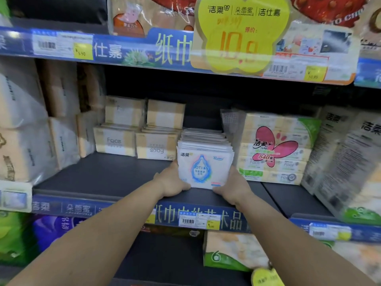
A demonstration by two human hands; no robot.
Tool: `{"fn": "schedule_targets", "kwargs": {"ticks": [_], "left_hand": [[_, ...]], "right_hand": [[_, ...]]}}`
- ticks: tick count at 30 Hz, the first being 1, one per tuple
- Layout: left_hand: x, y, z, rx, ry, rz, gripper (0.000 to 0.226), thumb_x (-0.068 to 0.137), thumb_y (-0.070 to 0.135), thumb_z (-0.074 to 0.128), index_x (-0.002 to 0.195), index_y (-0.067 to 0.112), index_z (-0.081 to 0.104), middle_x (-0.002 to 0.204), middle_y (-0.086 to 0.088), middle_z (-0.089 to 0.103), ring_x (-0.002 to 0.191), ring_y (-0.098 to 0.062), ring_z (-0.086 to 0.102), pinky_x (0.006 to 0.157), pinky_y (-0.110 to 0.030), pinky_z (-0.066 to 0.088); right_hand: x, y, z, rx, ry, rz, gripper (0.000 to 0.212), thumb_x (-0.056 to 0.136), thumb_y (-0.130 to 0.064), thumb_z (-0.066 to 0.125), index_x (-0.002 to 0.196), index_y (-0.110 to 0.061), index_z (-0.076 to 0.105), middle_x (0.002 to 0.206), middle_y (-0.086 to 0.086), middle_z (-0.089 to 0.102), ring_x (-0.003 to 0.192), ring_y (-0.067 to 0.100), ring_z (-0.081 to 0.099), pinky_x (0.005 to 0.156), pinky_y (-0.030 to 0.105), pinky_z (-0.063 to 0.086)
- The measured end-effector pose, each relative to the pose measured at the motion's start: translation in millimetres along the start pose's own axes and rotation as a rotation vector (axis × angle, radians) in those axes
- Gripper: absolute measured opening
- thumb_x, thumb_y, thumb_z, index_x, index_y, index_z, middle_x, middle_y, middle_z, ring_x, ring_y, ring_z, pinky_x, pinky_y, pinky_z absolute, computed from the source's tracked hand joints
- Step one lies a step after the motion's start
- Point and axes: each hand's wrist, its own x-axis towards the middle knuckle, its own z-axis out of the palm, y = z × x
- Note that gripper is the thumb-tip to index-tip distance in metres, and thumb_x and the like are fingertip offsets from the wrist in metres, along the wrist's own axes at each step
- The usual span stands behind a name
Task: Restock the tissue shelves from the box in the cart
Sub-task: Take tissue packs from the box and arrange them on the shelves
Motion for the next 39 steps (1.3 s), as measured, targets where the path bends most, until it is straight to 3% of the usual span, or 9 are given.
{"fn": "schedule_targets", "kwargs": {"ticks": [6, 12, 15, 19, 24, 26, 31, 35, 39], "left_hand": [[1.6, -2.5, 1.6, -0.022, 0.002, -0.015, 0.096, 0.058, 0.041, 0.069, 0.143, 0.030, 0.025, 0.129, 0.006, 0.059, 0.119, -0.022, 0.053, 0.109, -0.049, 0.034], [-15.1, 10.0, -11.5, -0.082, 0.046, -0.128, 0.103, 0.075, 0.034, 0.077, 0.151, 0.014, 0.012, 0.136, -0.005, 0.053, 0.122, -0.024, 0.051, 0.096, -0.030, 0.042], [-46.5, 26.5, -12.4, 0.048, 0.186, -0.129, 0.083, 0.082, 0.038, 0.070, 0.145, 0.009, 0.025, 0.139, -0.011, 0.047, 0.126, -0.029, 0.047, 0.095, -0.032, 0.043], [-91.6, 58.0, 21.0, 0.331, 0.342, 0.009, 0.067, 0.084, 0.045, 0.060, 0.140, 0.015, 0.036, 0.137, -0.011, 0.045, 0.127, -0.032, 0.042, 0.101, -0.039, 0.040], [-141.7, 144.7, 123.0, 0.318, 0.103, 0.271, 0.057, 0.085, 0.048, 0.062, 0.129, 0.015, 0.050, 0.129, -0.011, 0.053, 0.121, -0.030, 0.049, 0.095, -0.036, 0.044], [-168.5, 186.4, 178.6, 0.321, 0.017, 0.343, 0.053, 0.083, 0.050, 0.062, 0.122, 0.016, 0.053, 0.122, -0.010, 0.056, 0.115, -0.030, 0.053, 0.091, -0.036, 0.046], [-239.6, 300.2, 316.0, 0.389, -0.206, 0.520, 0.063, 0.085, 0.048, 0.061, 0.137, 0.015, 0.044, 0.135, -0.011, 0.051, 0.122, -0.030, 0.050, 0.099, -0.036, 0.044], [-282.4, 383.1, 402.7, 0.371, -0.354, 0.693, 0.063, 0.075, 0.065, 0.050, 0.121, 0.022, 0.055, 0.122, -0.006, 0.059, 0.102, -0.026, 0.059, 0.078, -0.038, 0.052], [-310.0, 452.7, 479.1, 0.400, -0.482, 0.791, 0.064, 0.088, 0.050, 0.056, 0.141, 0.019, 0.039, 0.141, -0.007, 0.043, 0.124, -0.028, 0.047, 0.096, -0.043, 0.047]], "right_hand": [[-1.3, -3.1, -0.8, -0.004, 0.018, -0.007, 0.071, 0.068, -0.021, 0.077, 0.129, -0.023, 0.041, 0.124, 0.000, 0.060, 0.115, 0.025, 0.055, 0.101, 0.045, 0.043], [-10.9, -3.0, -28.8, 0.027, -0.027, 0.010, 0.084, 0.077, -0.022, 0.077, 0.145, -0.011, 0.029, 0.140, 0.008, 0.049, 0.125, 0.027, 0.049, 0.097, 0.031, 0.043], [-31.6, 5.7, -52.5, -0.061, -0.013, -0.025, 0.089, 0.088, -0.030, 0.065, 0.154, -0.010, 0.008, 0.151, 0.009, 0.037, 0.133, 0.028, 0.042, 0.102, 0.032, 0.039], [-75.3, 40.2, -78.3, -0.107, 0.008, -0.098, 0.067, 0.095, -0.034, 0.055, 0.151, -0.012, 0.025, 0.147, 0.007, 0.045, 0.134, 0.026, 0.042, 0.105, 0.033, 0.038], [-147.5, 125.1, -138.2, -0.217, 0.098, -0.162, 0.053, 0.095, -0.031, 0.054, 0.142, -0.011, 0.043, 0.143, 0.009, 0.049, 0.129, 0.027, 0.047, 0.103, 0.033, 0.039], [-182.4, 178.3, -174.8, -0.257, 0.087, -0.078, 0.054, 0.095, -0.035, 0.053, 0.143, -0.015, 0.041, 0.144, 0.007, 0.049, 0.129, 0.026, 0.048, 0.103, 0.034, 0.041], [-276.6, 316.7, -275.7, -0.286, 0.153, 0.192, 0.053, 0.096, -0.036, 0.052, 0.144, -0.018, 0.040, 0.143, 0.005, 0.049, 0.121, 0.026, 0.055, 0.093, 0.036, 0.048], [-343.3, 401.5, -344.1, -0.292, 0.241, 0.364, 0.053, 0.094, -0.038, 0.053, 0.143, -0.023, 0.041, 0.144, 0.001, 0.048, 0.127, 0.023, 0.049, 0.099, 0.037, 0.046], [-396.6, 472.0, -397.1, -0.276, 0.328, 0.506, 0.049, 0.095, -0.038, 0.052, 0.140, -0.023, 0.043, 0.141, -0.001, 0.051, 0.122, 0.022, 0.053, 0.094, 0.034, 0.048]]}}
